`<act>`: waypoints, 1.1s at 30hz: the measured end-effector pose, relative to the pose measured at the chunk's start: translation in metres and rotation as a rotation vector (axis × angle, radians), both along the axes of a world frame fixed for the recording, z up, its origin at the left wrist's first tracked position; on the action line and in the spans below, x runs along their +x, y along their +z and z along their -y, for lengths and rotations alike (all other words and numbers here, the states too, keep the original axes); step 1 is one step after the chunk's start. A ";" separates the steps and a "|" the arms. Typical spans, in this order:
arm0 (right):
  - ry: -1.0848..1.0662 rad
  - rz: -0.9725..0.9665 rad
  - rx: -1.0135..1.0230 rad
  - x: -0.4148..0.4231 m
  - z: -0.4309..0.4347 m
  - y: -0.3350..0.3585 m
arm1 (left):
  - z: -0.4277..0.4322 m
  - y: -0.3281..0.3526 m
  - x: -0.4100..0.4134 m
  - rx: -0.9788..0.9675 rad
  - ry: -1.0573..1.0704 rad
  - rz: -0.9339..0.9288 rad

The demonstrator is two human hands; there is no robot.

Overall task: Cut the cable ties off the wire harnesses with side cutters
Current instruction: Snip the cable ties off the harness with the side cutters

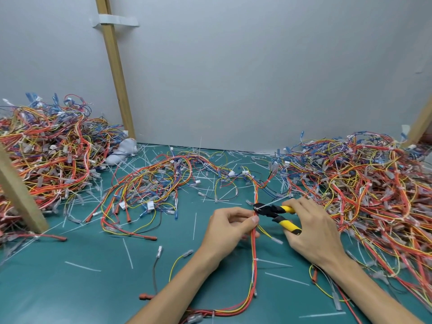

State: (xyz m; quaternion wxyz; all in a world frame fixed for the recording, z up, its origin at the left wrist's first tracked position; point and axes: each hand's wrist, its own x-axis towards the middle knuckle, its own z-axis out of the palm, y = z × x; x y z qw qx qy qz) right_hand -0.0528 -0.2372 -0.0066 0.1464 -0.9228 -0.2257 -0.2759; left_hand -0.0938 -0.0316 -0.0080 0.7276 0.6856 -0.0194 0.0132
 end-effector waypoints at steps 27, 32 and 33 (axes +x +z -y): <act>-0.033 -0.106 0.001 -0.003 0.000 0.002 | 0.000 0.002 -0.002 0.002 -0.005 0.005; -0.046 -0.121 0.002 -0.003 0.001 0.002 | 0.001 0.002 -0.002 0.008 -0.006 0.006; -0.051 -0.122 0.002 -0.003 0.001 0.002 | 0.001 0.002 -0.002 0.007 -0.005 0.006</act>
